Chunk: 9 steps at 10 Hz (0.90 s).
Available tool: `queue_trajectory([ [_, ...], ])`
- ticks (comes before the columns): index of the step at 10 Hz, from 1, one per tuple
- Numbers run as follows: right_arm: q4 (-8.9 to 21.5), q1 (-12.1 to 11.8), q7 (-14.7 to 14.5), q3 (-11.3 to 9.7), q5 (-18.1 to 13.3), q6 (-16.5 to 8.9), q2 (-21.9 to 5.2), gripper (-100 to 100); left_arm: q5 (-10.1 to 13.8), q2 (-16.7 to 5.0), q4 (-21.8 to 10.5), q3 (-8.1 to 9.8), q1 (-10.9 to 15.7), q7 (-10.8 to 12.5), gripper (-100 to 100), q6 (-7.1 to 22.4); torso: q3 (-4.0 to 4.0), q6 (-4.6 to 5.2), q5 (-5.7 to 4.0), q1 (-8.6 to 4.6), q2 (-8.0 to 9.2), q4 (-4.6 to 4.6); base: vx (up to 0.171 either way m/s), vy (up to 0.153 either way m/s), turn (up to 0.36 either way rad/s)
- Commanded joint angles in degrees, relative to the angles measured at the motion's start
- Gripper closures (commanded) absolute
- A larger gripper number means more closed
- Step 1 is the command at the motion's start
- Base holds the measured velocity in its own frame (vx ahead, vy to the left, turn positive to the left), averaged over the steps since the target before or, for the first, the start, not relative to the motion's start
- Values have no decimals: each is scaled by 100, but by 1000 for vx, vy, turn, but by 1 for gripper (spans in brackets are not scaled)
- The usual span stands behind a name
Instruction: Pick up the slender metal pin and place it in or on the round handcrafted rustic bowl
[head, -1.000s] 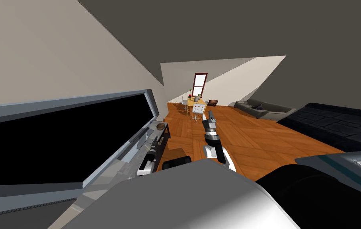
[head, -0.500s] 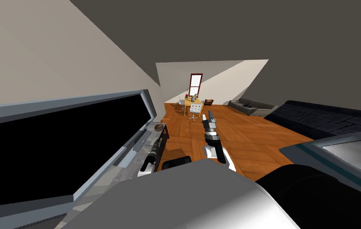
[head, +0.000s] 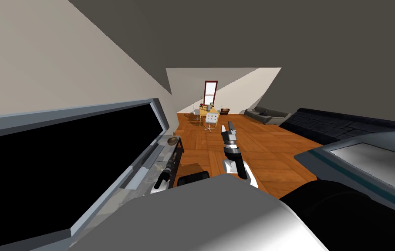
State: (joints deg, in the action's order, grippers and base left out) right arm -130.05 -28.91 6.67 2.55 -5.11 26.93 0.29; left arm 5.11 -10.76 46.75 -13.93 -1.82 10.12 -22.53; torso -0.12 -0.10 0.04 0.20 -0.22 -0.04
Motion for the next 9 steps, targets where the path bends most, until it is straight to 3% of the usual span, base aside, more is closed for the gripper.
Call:
queue_trajectory([
  [1, 0, 0, 0, 0, 0, 0, 0, 0, -43, -24, -286, -51, 100, 124, -100, 22, 0, 0, 0, 0, 0, 0, 10, 61, -222],
  [4, 0, -1, 0, 1, 0, 0, 0, 0, -97, -63, -832, -108, 249, 275, -100, 15, -3, -3, 2, 9, -6, -1, 17, 65, -105],
  [7, 0, 0, 0, 0, 0, 0, 0, 0, -124, -83, -1044, -131, 316, 344, -100, 12, -2, -1, -1, -4, -4, 0, 9, 31, -72],
  [9, 0, -1, 0, 0, 0, 0, 0, 0, -174, -120, -1400, -167, 433, 468, -100, 6, -3, -2, -1, -3, -5, -1, 15, 45, -95],
])
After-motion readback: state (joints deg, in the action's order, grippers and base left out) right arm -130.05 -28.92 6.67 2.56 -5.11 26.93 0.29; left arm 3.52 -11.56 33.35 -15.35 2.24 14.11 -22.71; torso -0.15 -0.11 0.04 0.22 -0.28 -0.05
